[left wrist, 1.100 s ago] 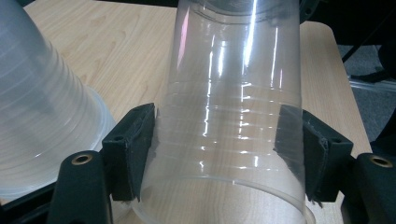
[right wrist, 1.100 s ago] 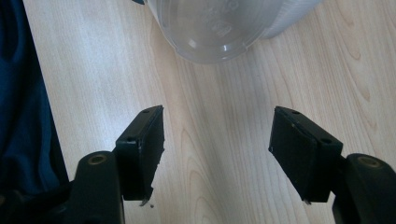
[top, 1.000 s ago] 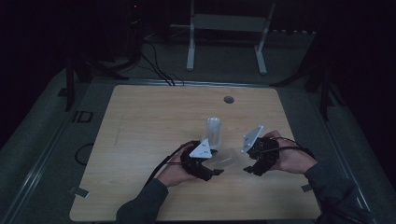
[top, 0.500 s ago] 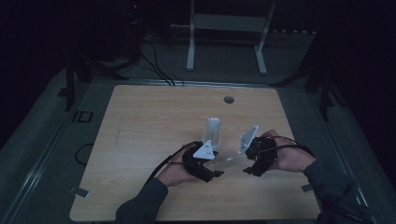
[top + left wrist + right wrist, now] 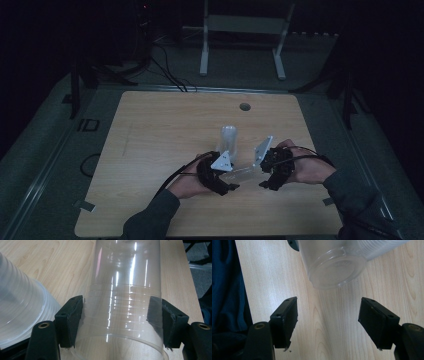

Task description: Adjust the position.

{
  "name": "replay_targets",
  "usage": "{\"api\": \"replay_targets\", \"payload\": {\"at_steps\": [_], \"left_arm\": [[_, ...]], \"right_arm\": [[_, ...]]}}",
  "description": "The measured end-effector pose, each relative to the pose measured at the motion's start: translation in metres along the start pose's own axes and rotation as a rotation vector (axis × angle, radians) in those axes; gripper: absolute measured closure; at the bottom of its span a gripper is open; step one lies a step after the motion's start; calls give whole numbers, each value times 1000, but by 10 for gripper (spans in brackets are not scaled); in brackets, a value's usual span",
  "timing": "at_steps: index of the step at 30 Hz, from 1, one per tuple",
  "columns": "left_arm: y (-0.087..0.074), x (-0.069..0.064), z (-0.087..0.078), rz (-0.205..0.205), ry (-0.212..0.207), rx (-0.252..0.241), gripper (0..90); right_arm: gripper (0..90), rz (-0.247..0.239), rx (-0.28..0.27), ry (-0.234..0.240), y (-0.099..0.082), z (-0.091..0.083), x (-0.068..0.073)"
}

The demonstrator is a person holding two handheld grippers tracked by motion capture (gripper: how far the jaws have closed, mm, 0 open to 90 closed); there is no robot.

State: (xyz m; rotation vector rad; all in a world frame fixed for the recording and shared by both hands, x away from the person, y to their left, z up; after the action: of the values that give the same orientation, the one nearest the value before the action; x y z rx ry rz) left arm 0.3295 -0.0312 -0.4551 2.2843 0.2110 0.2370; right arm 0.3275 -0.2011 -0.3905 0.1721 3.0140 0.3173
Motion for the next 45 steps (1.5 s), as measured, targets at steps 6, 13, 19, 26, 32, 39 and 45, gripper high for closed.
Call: {"api": "replay_targets", "payload": {"at_steps": [6,13,19,26,32,39,45], "left_arm": [[2,-1,1,8,-2,19,297],[4,-4,2,33,1,61,297],[7,-6,2,42,-2,72,297],[8,-9,3,54,-7,94,297],[9,-10,5,70,-27,112,297],[11,-12,7,76,-53,119,297],[13,-11,8,68,-69,120,298]], "right_arm": [[312,-1,1,2,1,1,0],[307,-8,5,7,1,3,-1],[302,-16,1,12,3,4,1],[299,-23,4,21,5,8,3],[296,-38,7,34,7,10,6],[296,-59,12,46,10,12,9],[296,-71,8,49,11,15,11]]}}
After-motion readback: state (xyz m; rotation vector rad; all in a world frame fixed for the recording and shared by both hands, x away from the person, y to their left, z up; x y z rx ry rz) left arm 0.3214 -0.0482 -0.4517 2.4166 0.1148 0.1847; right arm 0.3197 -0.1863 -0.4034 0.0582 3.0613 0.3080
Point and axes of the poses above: each handheld gripper's, and its own axes: z roughly forward along the jaws, y roughly out of its top, x roughly to its left, the point moved 4 cm from there along z, roughly forward along the jaws, and after that the axes turned 2 degrees about y, right-handed, at the moved point
